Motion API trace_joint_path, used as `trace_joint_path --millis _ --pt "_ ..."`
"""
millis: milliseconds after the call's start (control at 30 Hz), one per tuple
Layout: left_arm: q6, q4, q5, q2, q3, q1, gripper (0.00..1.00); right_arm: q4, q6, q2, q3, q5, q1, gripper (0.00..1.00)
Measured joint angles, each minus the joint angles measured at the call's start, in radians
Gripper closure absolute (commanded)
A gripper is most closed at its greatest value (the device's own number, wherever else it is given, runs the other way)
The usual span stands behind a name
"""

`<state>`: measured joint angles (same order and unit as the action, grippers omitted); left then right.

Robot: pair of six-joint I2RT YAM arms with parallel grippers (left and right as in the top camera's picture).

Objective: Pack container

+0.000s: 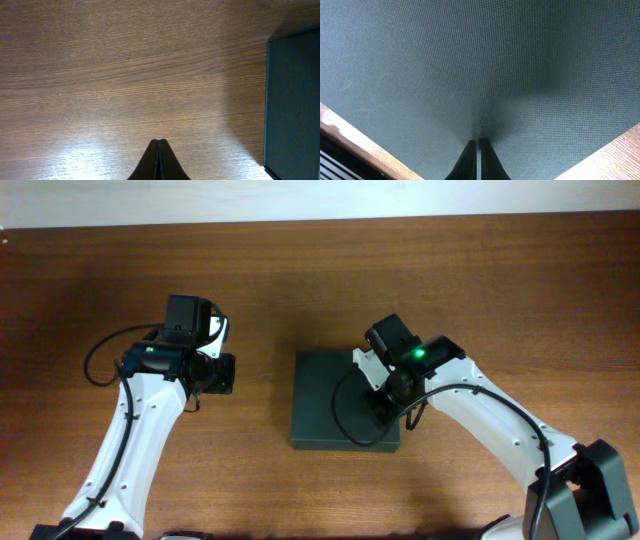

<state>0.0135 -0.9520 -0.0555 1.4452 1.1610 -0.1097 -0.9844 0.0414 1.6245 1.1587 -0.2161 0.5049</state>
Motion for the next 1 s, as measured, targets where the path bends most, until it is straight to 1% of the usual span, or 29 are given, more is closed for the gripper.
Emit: trace_joint_path --millis 300,400,533,667,733,833,1000 --pt "0.000 -0.009 0.000 0.000 0.000 0.000 0.98 0.021 0.004 -0.010 -0.019 -0.003 0.000 0.96" --pt "0.000 -0.008 0.000 0.000 0.000 0.000 0.98 0.024 0.004 -0.012 -0.019 -0.003 -0.002 0.95" --pt "0.000 -0.002 0.000 -0.008 0.000 0.001 0.98 0.019 0.007 -0.015 -0.010 0.003 -0.033 0.91" --pt "0.005 -0.003 0.000 -0.059 0.000 0.027 0.98 0.005 0.003 -0.026 0.041 0.046 -0.149 0.92" --pt "0.005 -0.015 0.000 -0.097 0.000 0.057 0.98 0.003 -0.009 -0.058 0.065 0.060 -0.238 0.96" --pt "0.005 -0.031 0.010 -0.155 0.000 0.107 0.98 -0.031 -0.022 -0.140 0.078 0.075 -0.381 0.96" --pt "0.006 -0.005 0.040 -0.297 -0.068 0.151 0.98 -0.070 -0.033 -0.289 0.075 0.089 -0.533 0.96"
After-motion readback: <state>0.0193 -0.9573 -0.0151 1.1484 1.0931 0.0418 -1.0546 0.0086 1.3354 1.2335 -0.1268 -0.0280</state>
